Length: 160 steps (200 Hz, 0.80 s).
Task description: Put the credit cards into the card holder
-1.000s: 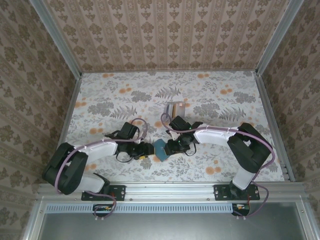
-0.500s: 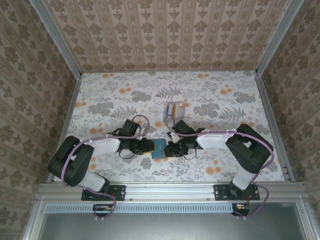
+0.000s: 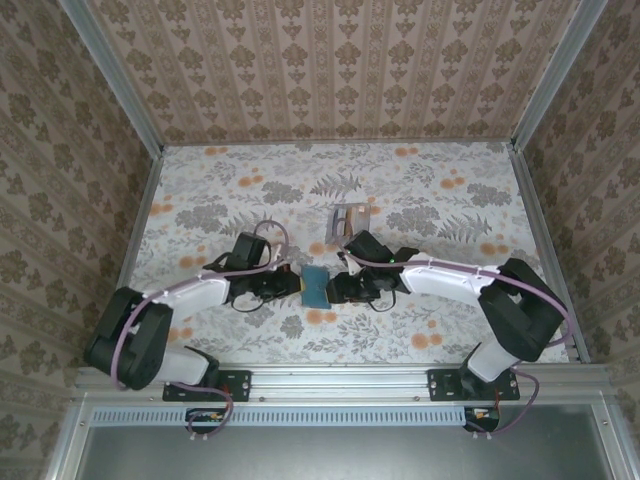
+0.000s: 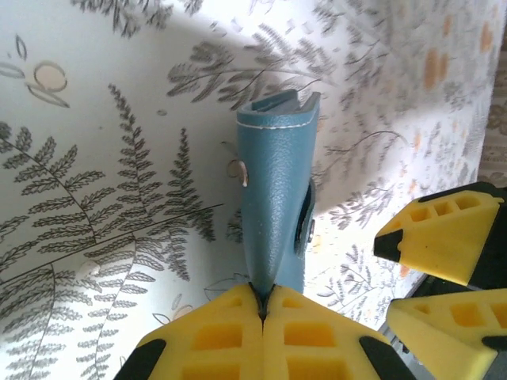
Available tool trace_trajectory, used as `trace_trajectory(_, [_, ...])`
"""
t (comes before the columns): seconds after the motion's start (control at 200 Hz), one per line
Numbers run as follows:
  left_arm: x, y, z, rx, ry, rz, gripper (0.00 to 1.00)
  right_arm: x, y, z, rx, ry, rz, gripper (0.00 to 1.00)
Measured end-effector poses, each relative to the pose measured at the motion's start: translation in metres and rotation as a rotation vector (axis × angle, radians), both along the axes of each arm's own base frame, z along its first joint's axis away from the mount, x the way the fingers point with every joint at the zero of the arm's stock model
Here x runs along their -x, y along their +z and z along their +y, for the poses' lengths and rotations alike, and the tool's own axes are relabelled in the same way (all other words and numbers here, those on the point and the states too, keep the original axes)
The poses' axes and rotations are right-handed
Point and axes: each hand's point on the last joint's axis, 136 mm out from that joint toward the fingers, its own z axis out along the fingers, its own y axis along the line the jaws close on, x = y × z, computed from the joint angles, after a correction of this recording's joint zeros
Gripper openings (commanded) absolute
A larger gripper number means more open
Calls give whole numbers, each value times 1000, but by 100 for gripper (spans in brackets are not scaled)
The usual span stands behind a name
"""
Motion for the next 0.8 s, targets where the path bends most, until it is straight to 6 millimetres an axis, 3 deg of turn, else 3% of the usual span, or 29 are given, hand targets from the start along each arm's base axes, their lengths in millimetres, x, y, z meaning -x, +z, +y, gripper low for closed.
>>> trace_trajectory(0.105, [-1, 13, -2, 21, -8, -23, 0, -9, 15, 6, 7, 8, -45, 52])
trace_trajectory(0.26, [1, 17, -5, 42, -25, -13, 0, -15, 28, 22, -14, 21, -93, 52])
trace_trajectory(0.37, [4, 18, -7, 57, -34, 1, 0, -23, 24, 29, 4, 1, -97, 53])
trace_trajectory(0.55, [5, 21, -9, 73, -30, 14, 0, -36, -1, 37, 69, -13, -75, 52])
trace_trajectory(0.8, [0, 25, -9, 92, -10, 4, 0, -43, -4, 33, 144, -70, -119, 28])
